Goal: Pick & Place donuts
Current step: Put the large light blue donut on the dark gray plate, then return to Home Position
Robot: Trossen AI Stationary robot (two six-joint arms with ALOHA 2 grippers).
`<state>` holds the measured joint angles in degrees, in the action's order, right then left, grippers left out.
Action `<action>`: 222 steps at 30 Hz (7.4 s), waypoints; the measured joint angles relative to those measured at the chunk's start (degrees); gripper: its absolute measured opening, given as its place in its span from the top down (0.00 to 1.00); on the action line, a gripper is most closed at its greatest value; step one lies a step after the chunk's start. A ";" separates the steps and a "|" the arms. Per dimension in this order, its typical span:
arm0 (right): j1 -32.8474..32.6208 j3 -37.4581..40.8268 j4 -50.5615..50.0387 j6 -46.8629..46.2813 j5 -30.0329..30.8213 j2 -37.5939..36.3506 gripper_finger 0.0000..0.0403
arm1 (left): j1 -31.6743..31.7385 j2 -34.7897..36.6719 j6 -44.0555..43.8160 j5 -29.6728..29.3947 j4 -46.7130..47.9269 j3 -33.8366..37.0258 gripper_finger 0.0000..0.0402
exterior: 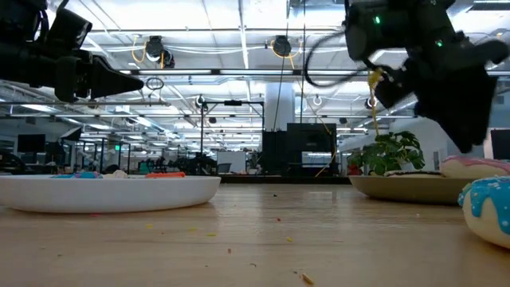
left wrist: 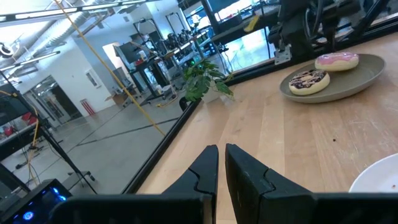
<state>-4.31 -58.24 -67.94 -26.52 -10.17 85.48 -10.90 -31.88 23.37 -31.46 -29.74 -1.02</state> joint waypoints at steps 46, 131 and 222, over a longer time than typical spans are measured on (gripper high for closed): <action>-25.80 -51.74 1.84 0.47 7.11 32.76 0.89 | -0.02 0.00 -1.15 0.00 0.01 -0.02 0.91; -8.18 -21.34 -1.68 0.38 13.29 5.87 0.97 | 0.00 0.02 -0.93 -0.02 0.72 -0.02 0.91; -11.90 -7.26 27.19 11.86 34.24 -31.84 0.99 | 0.00 0.00 -2.45 4.06 3.01 -0.02 0.91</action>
<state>-16.21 -65.50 -40.75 -14.67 24.07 53.65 -10.90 -31.88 20.92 -27.41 -26.73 -1.04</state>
